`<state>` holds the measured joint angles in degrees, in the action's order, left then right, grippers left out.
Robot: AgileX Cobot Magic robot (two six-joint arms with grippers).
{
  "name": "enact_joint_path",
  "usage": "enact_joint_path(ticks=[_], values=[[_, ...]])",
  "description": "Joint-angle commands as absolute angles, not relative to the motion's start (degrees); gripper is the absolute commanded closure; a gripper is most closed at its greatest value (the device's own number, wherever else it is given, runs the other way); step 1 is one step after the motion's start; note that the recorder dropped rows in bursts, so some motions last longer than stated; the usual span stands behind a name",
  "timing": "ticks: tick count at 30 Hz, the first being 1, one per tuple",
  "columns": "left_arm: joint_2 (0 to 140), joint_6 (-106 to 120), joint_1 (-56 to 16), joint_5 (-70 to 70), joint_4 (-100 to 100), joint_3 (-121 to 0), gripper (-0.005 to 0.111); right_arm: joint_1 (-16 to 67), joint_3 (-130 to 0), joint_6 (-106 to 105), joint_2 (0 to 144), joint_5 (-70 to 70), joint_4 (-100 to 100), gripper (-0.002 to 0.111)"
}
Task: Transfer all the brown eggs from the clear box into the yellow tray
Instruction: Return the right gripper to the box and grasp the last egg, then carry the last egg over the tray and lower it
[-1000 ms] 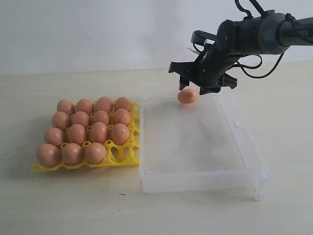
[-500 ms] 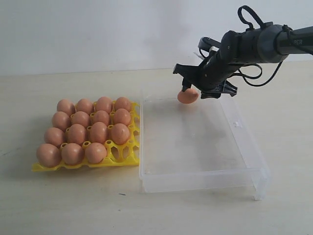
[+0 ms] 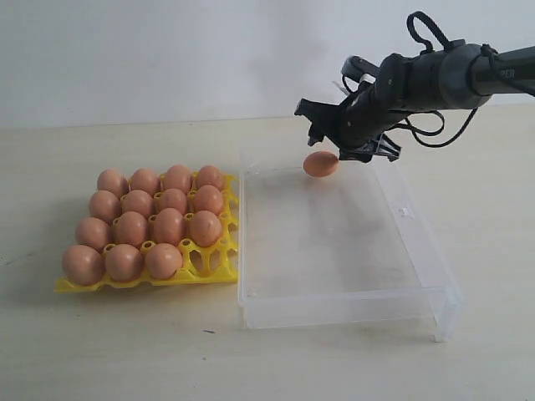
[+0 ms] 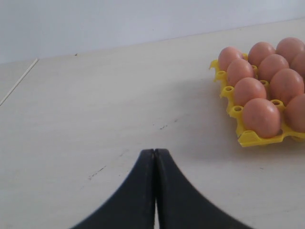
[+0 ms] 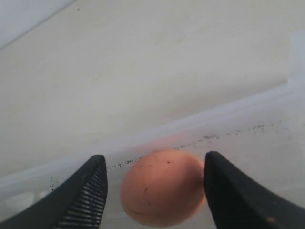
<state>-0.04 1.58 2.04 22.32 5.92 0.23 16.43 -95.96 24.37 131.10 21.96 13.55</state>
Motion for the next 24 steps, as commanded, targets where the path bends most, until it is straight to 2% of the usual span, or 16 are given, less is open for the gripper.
enact_joint_path(ticks=[1,11,12,14,15,20,24], values=[[0.0,1.3,1.7,21.8,5.8,0.0,0.107,16.3,-96.4,24.3,132.3,22.7,13.5,0.050],[0.0,1.3,1.7,21.8,5.8,0.0,0.107,16.4,-96.4,23.7,134.8,20.9,13.5,0.052],[0.0,1.3,1.7,21.8,5.8,0.0,0.107,16.4,-96.4,23.6,134.8,20.6,13.5,0.065],[0.0,1.3,1.7,21.8,5.8,0.0,0.107,16.4,-96.4,22.4,134.8,20.5,13.5,0.099],[0.0,1.3,1.7,21.8,5.8,0.0,0.107,16.4,-96.4,21.0,134.8,20.8,13.5,0.108],[0.0,1.3,1.7,21.8,5.8,0.0,0.107,16.8,-95.8,15.5,132.4,23.0,13.5,0.108],[0.0,1.3,1.7,21.8,5.8,0.0,0.107,17.8,-89.3,11.6,125.4,14.6,13.4,0.108]])
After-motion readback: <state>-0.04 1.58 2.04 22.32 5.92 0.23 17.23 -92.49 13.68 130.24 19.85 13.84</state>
